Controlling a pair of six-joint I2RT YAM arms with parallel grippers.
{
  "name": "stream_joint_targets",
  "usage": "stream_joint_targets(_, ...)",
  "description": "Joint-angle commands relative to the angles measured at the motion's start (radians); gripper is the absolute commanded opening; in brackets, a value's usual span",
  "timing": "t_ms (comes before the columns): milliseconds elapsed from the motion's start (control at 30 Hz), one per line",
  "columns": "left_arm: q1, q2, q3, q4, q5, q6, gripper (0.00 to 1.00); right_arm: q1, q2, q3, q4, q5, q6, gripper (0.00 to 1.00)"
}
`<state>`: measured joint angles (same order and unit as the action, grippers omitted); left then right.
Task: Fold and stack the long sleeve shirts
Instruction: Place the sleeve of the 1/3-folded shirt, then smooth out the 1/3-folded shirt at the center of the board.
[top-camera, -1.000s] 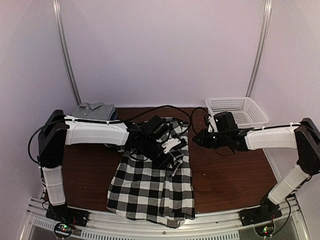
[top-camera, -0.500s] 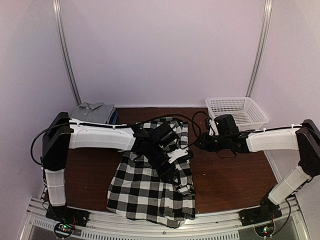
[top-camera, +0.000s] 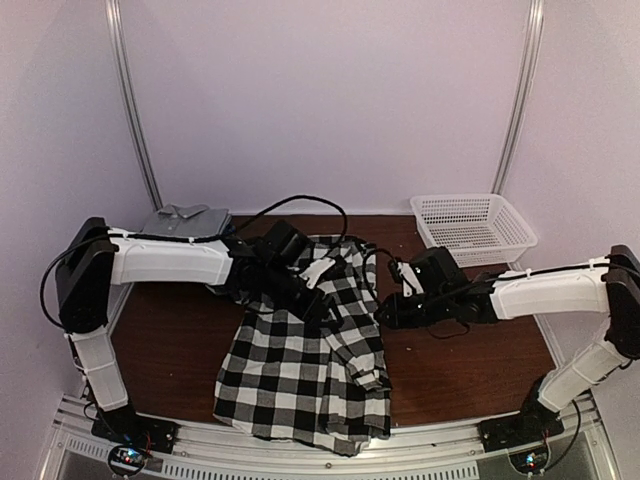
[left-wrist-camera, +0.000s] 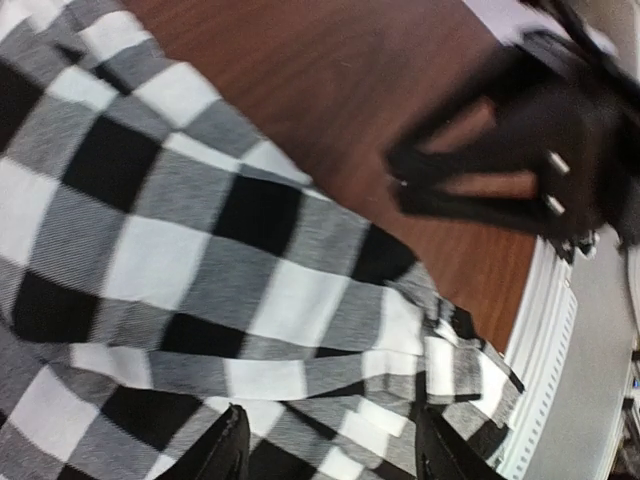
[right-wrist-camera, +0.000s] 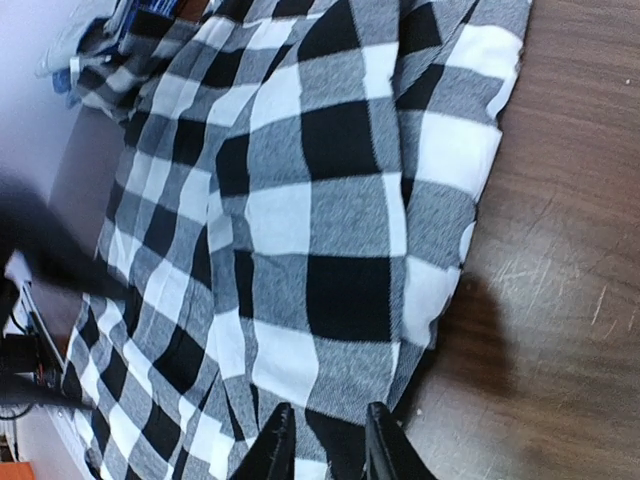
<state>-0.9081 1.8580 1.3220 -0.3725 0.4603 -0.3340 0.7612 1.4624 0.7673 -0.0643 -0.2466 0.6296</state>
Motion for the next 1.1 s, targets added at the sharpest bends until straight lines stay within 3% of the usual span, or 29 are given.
stream_joint_targets(0, 0.102, -0.028, -0.069, 0.130, -0.084, -0.204, 0.57, 0.124, -0.043, -0.005, -0.108, 0.114, -0.031, 0.30)
stream_joint_targets(133, 0.170, -0.010, -0.084, 0.160, -0.087, -0.274, 0.55, 0.218, -0.047, 0.017, -0.163, 0.176, -0.040, 0.35)
stream_joint_targets(533, 0.213, 0.095, 0.011, 0.129, -0.140, -0.342, 0.53, 0.483, 0.062, 0.168, -0.412, 0.401, -0.059, 0.49)
stream_joint_targets(967, 0.222, 0.174, 0.061, 0.120, -0.139, -0.344, 0.48, 0.607, 0.250, 0.291, -0.565, 0.532, -0.056, 0.50)
stream_joint_targets(1067, 0.224, 0.177, 0.062, 0.119, -0.138, -0.343, 0.48, 0.615, 0.273, 0.309, -0.591, 0.557, -0.053, 0.45)
